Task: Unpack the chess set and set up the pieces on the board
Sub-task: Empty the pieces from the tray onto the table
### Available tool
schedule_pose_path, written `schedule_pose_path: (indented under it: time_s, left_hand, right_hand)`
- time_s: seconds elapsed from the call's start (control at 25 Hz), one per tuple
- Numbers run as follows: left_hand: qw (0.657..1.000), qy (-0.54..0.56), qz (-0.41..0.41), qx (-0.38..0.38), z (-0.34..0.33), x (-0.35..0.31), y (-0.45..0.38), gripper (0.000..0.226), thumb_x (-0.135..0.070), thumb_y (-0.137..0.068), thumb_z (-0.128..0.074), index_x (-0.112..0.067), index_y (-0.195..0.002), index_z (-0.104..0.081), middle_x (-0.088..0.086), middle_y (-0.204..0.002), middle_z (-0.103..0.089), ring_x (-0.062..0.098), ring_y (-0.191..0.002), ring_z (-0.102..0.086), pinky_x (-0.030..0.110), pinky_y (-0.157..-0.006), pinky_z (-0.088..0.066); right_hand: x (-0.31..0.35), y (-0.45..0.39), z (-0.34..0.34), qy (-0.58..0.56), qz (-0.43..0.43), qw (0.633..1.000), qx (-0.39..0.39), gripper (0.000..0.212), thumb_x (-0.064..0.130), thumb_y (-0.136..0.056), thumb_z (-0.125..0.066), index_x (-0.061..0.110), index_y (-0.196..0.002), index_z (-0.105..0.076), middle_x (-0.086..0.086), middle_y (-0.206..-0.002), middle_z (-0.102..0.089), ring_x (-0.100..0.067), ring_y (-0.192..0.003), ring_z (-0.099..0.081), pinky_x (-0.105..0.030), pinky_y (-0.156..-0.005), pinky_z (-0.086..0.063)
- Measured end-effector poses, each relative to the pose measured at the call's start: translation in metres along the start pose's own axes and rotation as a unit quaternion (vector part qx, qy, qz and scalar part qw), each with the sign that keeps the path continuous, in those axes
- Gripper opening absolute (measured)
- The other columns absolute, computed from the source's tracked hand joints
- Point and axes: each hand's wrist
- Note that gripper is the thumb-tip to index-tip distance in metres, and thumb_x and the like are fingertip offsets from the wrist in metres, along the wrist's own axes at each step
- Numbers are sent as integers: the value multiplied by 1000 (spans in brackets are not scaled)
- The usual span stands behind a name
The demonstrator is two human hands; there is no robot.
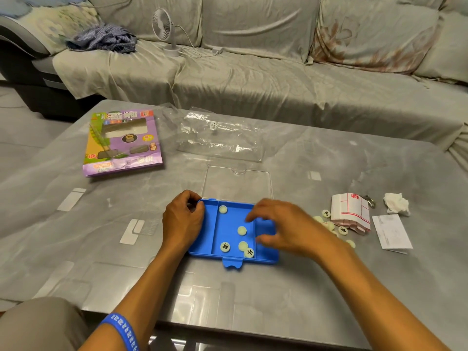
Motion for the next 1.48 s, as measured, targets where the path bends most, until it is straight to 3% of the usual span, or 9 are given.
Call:
schedule_pose_path:
  time_s: [0.12, 0.64, 0.8, 0.92, 1.0, 1.2, 1.28, 1.36, 1.48]
  left_hand:
    - [1000, 1, -4, 4, 0, 0, 1, 5, -25, -91, -58, -21, -90, -61, -7, -83, -62, 7, -76, -58, 18, -61, -43]
    - [1000, -2, -8, 2, 1, 1, 2, 6, -26, -91, -58, -21, -91, -60, -6, -84, -61, 9, -77, -58, 20, -63, -44]
    - [1000, 0, -9, 1, 2, 1, 1, 5, -26, -91, -58, -21, -91, -60, -6, -85, -62, 8, -77, -58, 22, -65, -46]
    - [1000, -2, -9, 1, 1, 1, 0, 7, -26, -92, -57, -20, -93, -60, -5, -87, -62, 8, -78, -57, 18, -63, -43]
    - [1000, -4, -10, 3, 0, 0, -1, 7, -26, -92, -57, -19, -93, -60, -6, -87, -61, 7, -77, -56, 17, -62, -42]
    - [1000, -5, -10, -1, 0, 2, 0, 7, -26, -92, -58, -19, -92, -60, -7, -85, -61, 6, -76, -56, 17, -61, -42]
    - [1000, -2, -9, -2, 0, 2, 1, 7, -25, -92, -58, -19, -91, -61, -7, -84, -61, 6, -76, -56, 17, -61, -42]
    - [1000, -3, -9, -4, 0, 1, 0, 7, -26, -92, -58, -20, -92, -61, -7, -85, -61, 6, -77, -56, 17, -62, -42]
    - [1000, -4, -6, 0, 0, 1, 1, 7, -26, -92, -57, -20, -94, -61, -7, -86, -61, 7, -78, -57, 16, -62, -42]
  right_hand:
    - [22, -22, -23, 74, 53, 989, 116, 35, 29, -85, -64, 35, -119, -57, 14, -123, -52, -11, -108, -48, -29, -83, -44]
    - [22, -34, -45, 81, 1, 997, 3, 20, 15, -94, -53, 16, -110, -66, -2, -111, -61, -20, -96, -57, -27, -72, -44]
    - [27, -35, -39, -15, -21, 999, -37, 20, 20, -90, -60, 19, -109, -68, 4, -106, -64, -11, -88, -59, -21, -73, -45]
    - [5, -22, -8, -94, -84, 979, -159, 15, 19, -84, -71, 20, -99, -72, 9, -90, -64, -2, -69, -57, -16, -66, -42]
    - [-31, 4, 10, -78, -171, 960, -209, 15, 17, -81, -74, 20, -96, -72, 9, -87, -64, -3, -70, -57, -18, -66, -42]
    - [-85, 48, 6, 21, -354, 927, -122, 17, 19, -85, -67, 20, -102, -71, -4, -99, -70, -20, -82, -60, -30, -70, -51]
    - [-66, 39, -1, 22, -312, 936, -158, 21, 21, -86, -65, 21, -108, -68, -4, -107, -67, -24, -89, -61, -35, -75, -53]
    - [-28, 22, -13, -3, -171, 968, -185, 24, 20, -87, -64, 20, -111, -67, -2, -111, -64, -26, -98, -60, -38, -82, -50]
    - [29, -5, -44, 70, -45, 993, -83, 28, 22, -92, -55, 19, -119, -60, -1, -118, -59, -27, -108, -52, -38, -90, -40]
Point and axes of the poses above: each hand's wrist, its own y-axis away from the middle knuckle, its own z-axis out of the back of the hand, x = y × z
